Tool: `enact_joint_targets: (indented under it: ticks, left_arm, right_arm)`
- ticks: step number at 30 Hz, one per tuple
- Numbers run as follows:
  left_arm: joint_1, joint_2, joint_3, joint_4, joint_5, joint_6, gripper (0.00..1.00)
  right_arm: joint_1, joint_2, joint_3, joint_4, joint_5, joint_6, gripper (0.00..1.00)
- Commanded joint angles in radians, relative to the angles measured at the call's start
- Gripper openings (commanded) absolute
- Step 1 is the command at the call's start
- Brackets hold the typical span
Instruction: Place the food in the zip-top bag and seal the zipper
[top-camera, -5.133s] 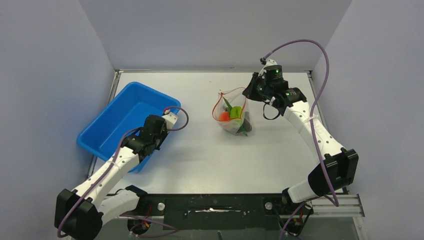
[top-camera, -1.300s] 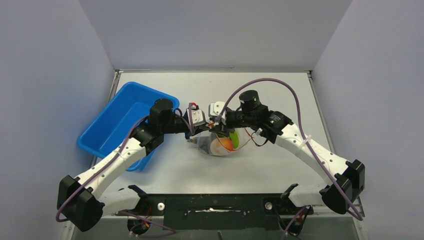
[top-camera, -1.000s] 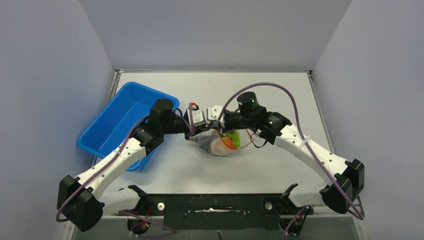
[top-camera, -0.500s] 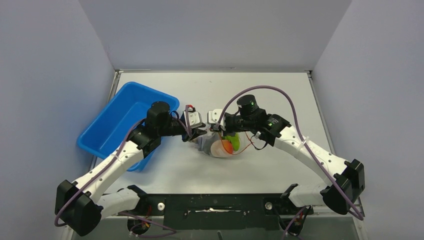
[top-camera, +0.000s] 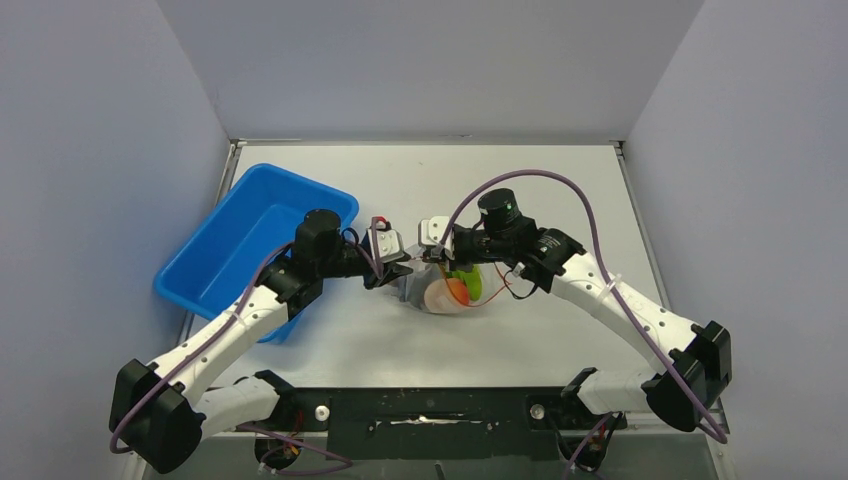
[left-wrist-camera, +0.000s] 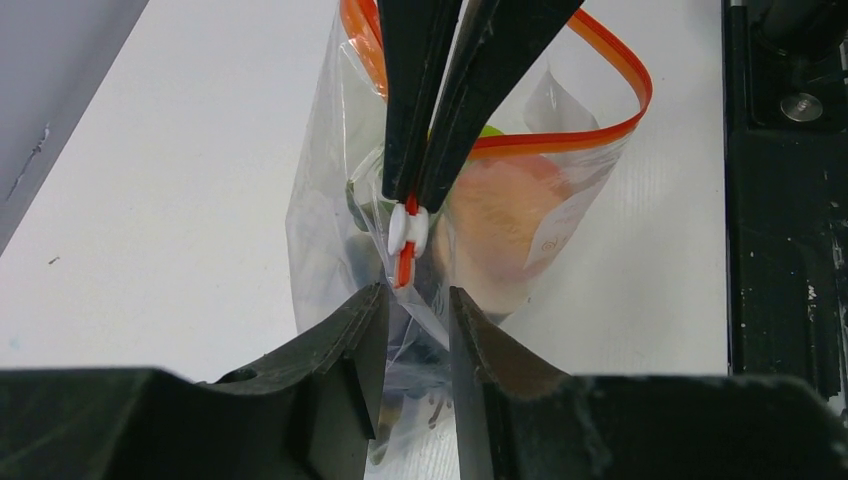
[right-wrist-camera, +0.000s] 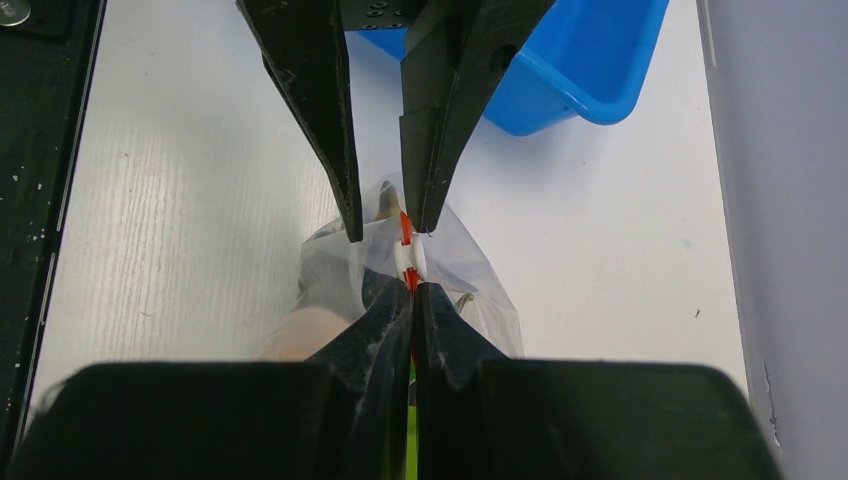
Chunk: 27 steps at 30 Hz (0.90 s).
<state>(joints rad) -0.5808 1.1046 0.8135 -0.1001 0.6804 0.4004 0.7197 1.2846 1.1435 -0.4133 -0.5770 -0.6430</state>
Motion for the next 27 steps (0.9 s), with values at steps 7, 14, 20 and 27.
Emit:
enact_joint_targets:
  ticks: [7, 14, 20, 27]
  left_arm:
    - [0.003, 0.013, 0.01, 0.158, 0.028, -0.024, 0.12]
    - [0.003, 0.01, 0.009, 0.157, 0.068, -0.031, 0.0]
    - [0.003, 0.003, 0.014, 0.146, 0.074, -0.03, 0.0]
    - [0.003, 0.004, 0.023, 0.145, 0.073, -0.03, 0.0]
  right_arm:
    - [-0.005, -0.03, 0.017, 0.034, -0.041, 0.006, 0.0]
    - [0.001, -0.029, 0.023, 0.047, -0.015, 0.014, 0.14]
    - [0.01, -0.012, 0.037, 0.038, -0.011, 0.005, 0.36]
    - [0.024, 0.009, 0.05, 0.049, -0.015, -0.001, 0.34]
